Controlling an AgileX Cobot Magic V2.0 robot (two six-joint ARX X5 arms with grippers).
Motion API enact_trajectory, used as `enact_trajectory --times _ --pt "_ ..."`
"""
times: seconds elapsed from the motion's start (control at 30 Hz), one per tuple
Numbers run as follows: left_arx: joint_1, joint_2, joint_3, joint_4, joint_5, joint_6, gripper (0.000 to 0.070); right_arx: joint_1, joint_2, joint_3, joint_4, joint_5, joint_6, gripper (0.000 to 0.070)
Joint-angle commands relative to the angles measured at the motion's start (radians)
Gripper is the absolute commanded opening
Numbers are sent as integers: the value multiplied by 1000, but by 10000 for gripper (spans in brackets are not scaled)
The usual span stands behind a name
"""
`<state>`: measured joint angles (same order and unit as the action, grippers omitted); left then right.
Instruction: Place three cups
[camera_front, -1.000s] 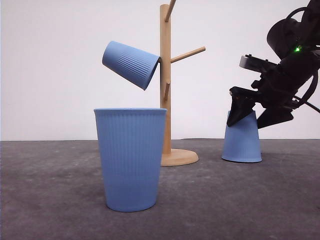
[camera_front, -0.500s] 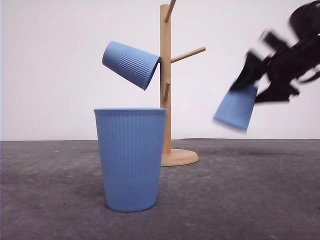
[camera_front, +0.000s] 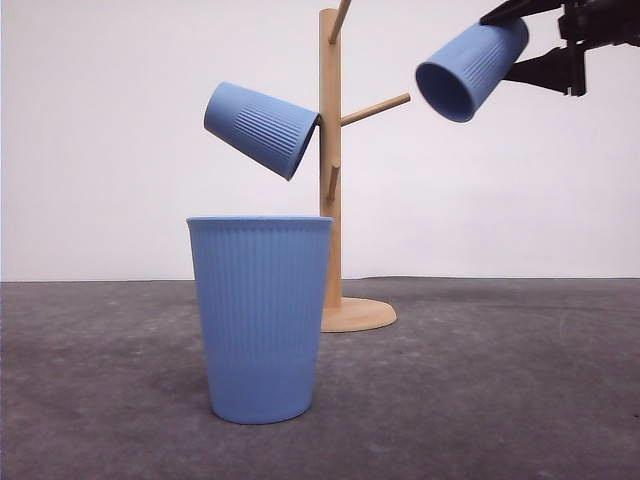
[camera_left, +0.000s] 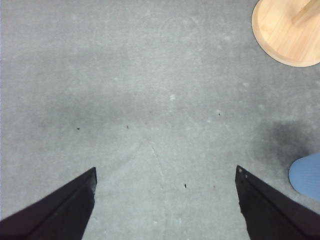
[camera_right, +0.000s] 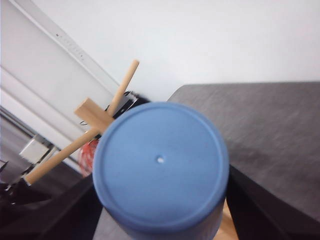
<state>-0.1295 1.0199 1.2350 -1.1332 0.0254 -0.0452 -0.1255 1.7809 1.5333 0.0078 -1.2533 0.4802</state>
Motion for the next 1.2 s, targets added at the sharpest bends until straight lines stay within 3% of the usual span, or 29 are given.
enact_trajectory --times 0.0,0.23,0.63,0.73,0.83,0.9,1.17 --pt "-3 8 7 5 2 4 514 19 12 19 4 1 12 328" --pt "-3 8 7 4 1 4 514 106 13 19 -6 117 -27 328" --pt "-3 7 7 0 2 7 514 207 17 19 -96 293 -155 337" --pt "-3 7 7 -7 2 8 514 209 17 19 -98 302 -171 389" --pt "-3 7 7 -17 1 8 514 208 17 19 -102 306 -178 510" --pt "-3 7 7 -24 2 9 514 205 17 19 -110 312 -183 556" --pt "-3 7 7 -25 2 13 514 190 12 19 -148 305 -245 599"
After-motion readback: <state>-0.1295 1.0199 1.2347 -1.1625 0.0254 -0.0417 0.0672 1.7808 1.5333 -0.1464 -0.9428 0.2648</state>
